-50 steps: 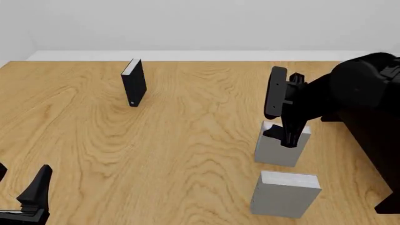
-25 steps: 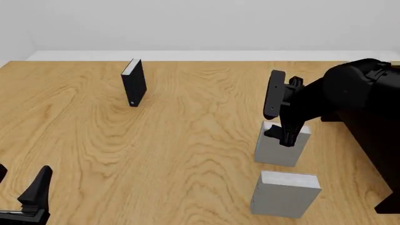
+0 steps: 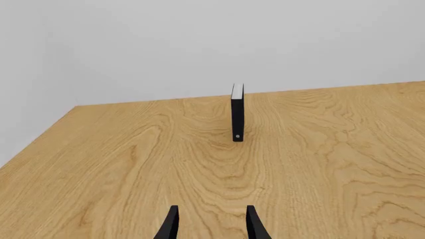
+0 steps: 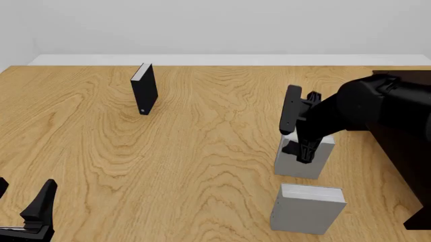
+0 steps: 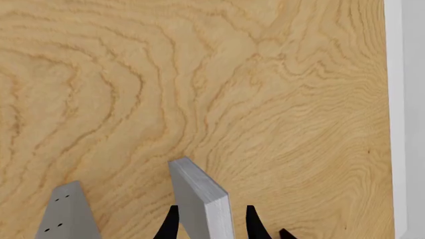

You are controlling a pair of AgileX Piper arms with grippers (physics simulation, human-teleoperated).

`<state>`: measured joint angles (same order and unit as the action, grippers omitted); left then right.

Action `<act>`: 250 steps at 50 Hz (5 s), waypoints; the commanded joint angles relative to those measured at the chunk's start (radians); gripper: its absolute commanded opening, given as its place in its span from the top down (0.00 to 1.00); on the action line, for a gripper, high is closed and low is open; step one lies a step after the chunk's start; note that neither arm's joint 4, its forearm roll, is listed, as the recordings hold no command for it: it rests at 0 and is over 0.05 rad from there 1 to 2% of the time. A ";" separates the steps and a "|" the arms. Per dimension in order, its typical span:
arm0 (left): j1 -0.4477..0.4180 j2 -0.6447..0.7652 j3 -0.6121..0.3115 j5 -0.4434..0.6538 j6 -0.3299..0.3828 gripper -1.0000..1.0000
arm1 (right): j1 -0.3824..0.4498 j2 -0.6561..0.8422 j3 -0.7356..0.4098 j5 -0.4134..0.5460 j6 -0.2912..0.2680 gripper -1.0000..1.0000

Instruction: Pick up the book on the right and place it on the cabinet shelf.

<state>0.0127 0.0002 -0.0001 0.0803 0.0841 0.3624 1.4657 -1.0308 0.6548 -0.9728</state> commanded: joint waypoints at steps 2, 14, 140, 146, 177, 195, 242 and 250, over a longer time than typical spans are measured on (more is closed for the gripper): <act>0.000 0.000 0.000 0.004 -0.002 0.00 | -0.010 0.023 0.017 -0.020 0.008 0.00; 0.000 0.000 0.000 0.007 -0.001 0.00 | -0.018 0.040 0.020 -0.033 0.010 0.00; -0.025 0.000 0.000 -0.014 -0.004 0.00 | -0.150 -0.193 0.184 -0.347 -0.242 1.00; -0.030 0.000 0.000 -0.017 -0.004 0.00 | -0.161 -0.224 0.248 -0.458 -0.302 1.00; -0.042 0.001 0.000 -0.024 0.005 0.00 | -0.177 -0.260 0.542 -1.087 -0.397 1.00; -0.043 0.000 0.000 -0.027 0.007 0.00 | -0.231 -0.272 0.623 -1.203 -0.401 1.00; -0.054 0.002 0.000 -0.044 0.006 0.00 | -0.325 -0.348 0.840 -1.383 -0.419 1.00; -0.048 0.001 0.000 -0.044 0.005 0.00 | -0.357 -0.306 0.855 -1.436 -0.457 1.00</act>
<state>-0.0369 0.0019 -0.0004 0.0361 0.0888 0.0405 1.1339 -0.1969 -0.7110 -1.4119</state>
